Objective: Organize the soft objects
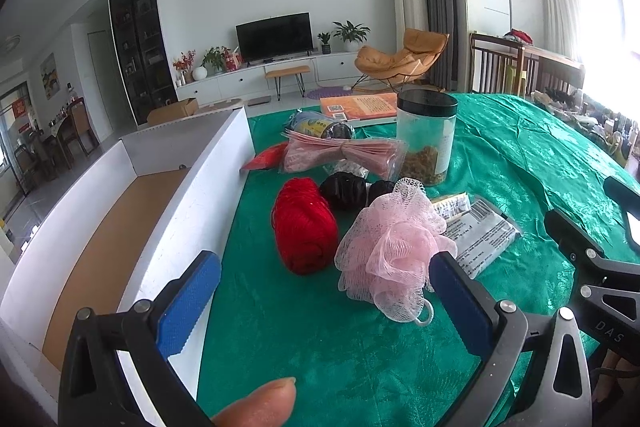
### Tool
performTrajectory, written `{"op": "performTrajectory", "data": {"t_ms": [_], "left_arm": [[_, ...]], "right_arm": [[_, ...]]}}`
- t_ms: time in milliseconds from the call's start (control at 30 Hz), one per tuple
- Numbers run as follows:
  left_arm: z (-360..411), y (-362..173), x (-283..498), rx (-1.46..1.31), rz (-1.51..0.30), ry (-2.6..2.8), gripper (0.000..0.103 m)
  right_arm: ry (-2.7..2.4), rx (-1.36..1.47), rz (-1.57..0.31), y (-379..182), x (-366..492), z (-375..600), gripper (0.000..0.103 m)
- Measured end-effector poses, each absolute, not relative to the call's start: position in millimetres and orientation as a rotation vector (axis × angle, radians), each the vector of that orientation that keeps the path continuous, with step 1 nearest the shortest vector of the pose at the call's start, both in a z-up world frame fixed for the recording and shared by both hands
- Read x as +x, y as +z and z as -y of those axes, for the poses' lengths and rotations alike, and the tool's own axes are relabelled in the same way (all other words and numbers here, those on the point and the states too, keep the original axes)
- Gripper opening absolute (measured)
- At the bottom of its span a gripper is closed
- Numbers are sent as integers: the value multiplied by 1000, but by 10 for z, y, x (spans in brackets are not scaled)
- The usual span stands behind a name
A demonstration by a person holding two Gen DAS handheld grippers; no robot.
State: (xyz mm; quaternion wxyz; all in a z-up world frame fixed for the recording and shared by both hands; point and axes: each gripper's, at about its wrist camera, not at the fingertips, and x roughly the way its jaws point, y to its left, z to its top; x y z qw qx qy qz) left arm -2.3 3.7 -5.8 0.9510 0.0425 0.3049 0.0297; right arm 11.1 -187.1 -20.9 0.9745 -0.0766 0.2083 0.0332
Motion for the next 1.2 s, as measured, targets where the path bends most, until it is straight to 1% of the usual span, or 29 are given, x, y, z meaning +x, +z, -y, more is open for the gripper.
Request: {"op": "performTrajectory", "data": {"t_ms": [400,700,1200], "left_arm": [[-77,-228,61,93,-715,64,103],[-135,-380,98,86,-776,84,103],[-126,-451,112,76,-802,84,103]], "right_arm": [[65,-96,-467,-243,177,2011,95],[73,-114,-472,-264,191,1967,95],[85,-112,-486,-272,172,1953,95]]}}
